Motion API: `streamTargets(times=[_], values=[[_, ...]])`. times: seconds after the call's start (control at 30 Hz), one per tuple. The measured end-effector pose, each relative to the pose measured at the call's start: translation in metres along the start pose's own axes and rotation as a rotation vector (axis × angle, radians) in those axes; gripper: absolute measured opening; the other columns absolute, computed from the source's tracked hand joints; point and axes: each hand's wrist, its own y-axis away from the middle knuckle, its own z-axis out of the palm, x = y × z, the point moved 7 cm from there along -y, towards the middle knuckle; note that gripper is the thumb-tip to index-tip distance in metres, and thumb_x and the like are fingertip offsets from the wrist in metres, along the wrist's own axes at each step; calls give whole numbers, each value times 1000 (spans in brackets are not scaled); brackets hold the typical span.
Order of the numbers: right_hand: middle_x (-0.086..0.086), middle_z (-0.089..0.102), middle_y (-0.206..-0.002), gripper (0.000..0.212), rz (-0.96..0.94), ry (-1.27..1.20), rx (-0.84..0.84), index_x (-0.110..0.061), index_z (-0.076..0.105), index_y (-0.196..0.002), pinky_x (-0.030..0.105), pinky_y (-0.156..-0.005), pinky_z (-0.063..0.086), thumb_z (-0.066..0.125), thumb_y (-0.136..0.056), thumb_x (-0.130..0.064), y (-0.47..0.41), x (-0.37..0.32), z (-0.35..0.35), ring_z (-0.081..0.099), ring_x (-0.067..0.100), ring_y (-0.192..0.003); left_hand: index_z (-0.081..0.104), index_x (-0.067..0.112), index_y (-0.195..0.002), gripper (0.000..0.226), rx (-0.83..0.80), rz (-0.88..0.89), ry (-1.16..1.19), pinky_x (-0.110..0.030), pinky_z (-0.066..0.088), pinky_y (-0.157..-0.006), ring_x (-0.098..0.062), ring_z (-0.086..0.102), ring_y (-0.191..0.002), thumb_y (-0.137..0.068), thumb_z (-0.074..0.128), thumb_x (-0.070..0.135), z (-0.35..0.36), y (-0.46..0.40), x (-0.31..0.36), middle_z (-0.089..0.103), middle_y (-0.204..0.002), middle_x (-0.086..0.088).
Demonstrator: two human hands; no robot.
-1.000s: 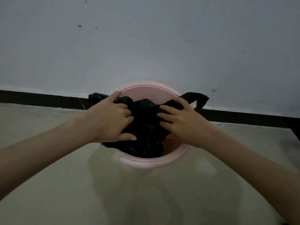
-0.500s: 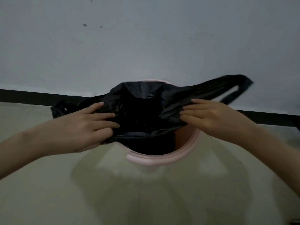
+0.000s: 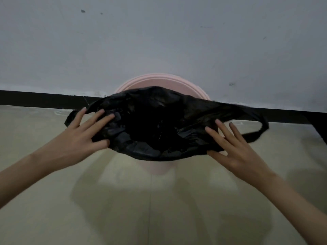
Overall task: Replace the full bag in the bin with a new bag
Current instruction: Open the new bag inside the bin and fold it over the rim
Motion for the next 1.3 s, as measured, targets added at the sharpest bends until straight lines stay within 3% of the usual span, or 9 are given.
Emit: streamTargets(times=[0.23,0.4,0.5,0.63,0.73,0.87,0.93,1.17,1.3], values=[[22,20,-148,45,176,27,-19,-23,46,-124,62,-106,30,61,-83,-10,0,11,31,20,47,-138,46,9,-95,39,-37,-114,202,-54,31,-101,-44,33,-132,-94,29,43,0,1,-5,30,-141,-37],[18,15,-152,48,211,61,-105,-23,43,-123,55,-110,23,62,-80,-14,6,21,33,15,41,-141,47,7,-114,32,212,-9,301,-51,30,-106,-36,35,-132,-94,35,28,-52,-26,2,38,-140,-24],[19,19,-153,53,286,76,-145,-17,44,-125,51,-110,21,64,-76,-12,4,27,36,14,37,-141,47,14,-125,38,250,128,167,-45,27,-109,-30,35,-134,-88,42,17,-72,-83,14,43,-142,-13],[21,18,-153,59,370,67,-177,-9,44,-129,48,-110,20,62,-73,-10,-2,26,40,13,35,-142,39,19,-135,55,82,302,-86,-48,31,-108,-25,38,-134,-81,34,19,-51,-155,43,44,-144,-1],[22,19,-152,64,364,52,-211,-14,44,-130,48,-109,20,64,-70,-9,4,26,42,12,35,-142,44,19,-133,56,-115,281,-144,-50,40,-101,-24,46,-129,-80,28,19,-22,-184,41,53,-137,-3],[17,29,-150,75,291,72,-269,-21,40,-136,46,-110,15,68,-66,-11,14,31,40,16,35,-140,-1,20,-146,56,-255,218,-198,-49,3,-116,-27,2,-145,-92,17,18,3,-213,33,5,-157,-11],[13,36,-148,74,263,89,-285,-17,42,-136,46,-110,15,67,-66,-13,16,30,41,19,34,-139,-12,21,-144,57,-340,163,-165,-49,-4,-116,-26,-7,-145,-96,19,20,6,-227,29,-6,-157,-11],[3,27,-149,82,279,-49,-331,-14,35,-138,45,-110,32,58,-60,-29,16,7,67,22,28,-138,-9,22,-145,56,-435,89,-139,-50,5,-116,-21,1,-145,-98,21,18,28,-266,4,0,-158,-5],[2,43,-143,73,246,-89,-366,-21,46,-130,42,-104,39,58,-59,-31,12,0,72,38,26,-134,-9,18,-145,68,-503,98,-79,-51,11,-116,-18,6,-145,-92,33,12,32,-264,-2,4,-157,-5]])
